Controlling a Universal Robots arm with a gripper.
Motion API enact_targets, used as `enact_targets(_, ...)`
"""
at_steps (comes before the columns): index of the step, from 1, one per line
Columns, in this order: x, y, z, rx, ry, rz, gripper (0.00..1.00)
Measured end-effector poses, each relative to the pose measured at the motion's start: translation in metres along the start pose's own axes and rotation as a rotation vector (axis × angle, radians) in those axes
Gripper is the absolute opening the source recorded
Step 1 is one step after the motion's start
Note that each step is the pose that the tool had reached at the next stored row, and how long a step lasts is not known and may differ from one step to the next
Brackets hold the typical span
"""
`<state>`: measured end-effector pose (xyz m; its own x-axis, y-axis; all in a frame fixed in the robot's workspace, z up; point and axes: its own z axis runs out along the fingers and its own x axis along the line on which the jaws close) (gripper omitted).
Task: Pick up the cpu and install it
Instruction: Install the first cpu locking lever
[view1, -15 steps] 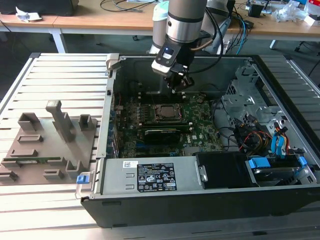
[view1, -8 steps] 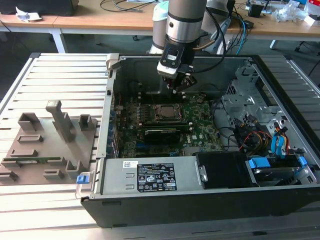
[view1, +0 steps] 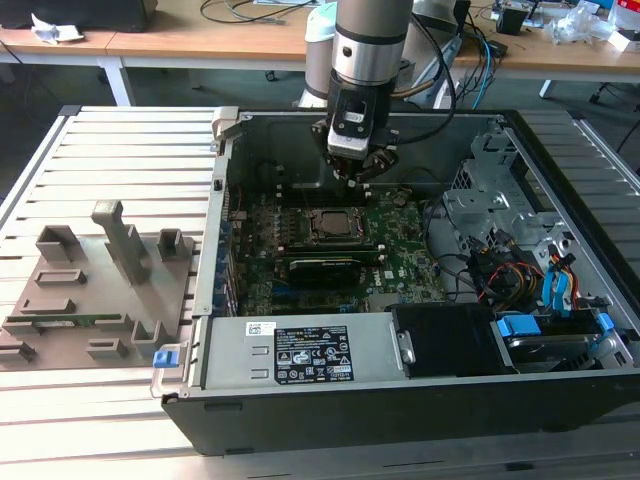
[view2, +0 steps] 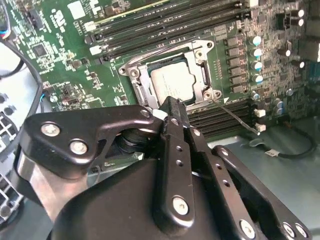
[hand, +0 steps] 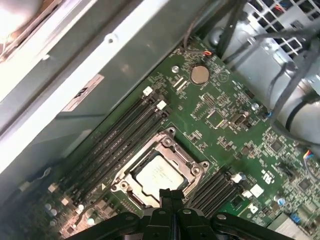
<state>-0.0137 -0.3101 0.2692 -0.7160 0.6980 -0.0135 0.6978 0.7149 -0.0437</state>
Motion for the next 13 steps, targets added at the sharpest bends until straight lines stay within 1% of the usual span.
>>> enact_targets(1,0.0000,0.0000,0.0000,-0.0002,-0.0006,-0.014,0.11)
enact_targets(3,0.0000,0.0000,0.0000,-0.0014,-0.0044,-0.101,0.11)
enact_targets(6,0.0000,0.0000,0.0000,-0.0025,-0.0079,-0.182,0.11)
enact_targets(8,0.0000,0.0000,0.0000,-0.0029,-0.0092,-0.211,0.11)
enact_targets(11,0.0000,0.0000,0.0000,-0.0041,-0.0130,-0.298,0.11)
enact_targets(13,0.0000,0.0000,0.0000,-0.0048,-0.0151,-0.347,0.11)
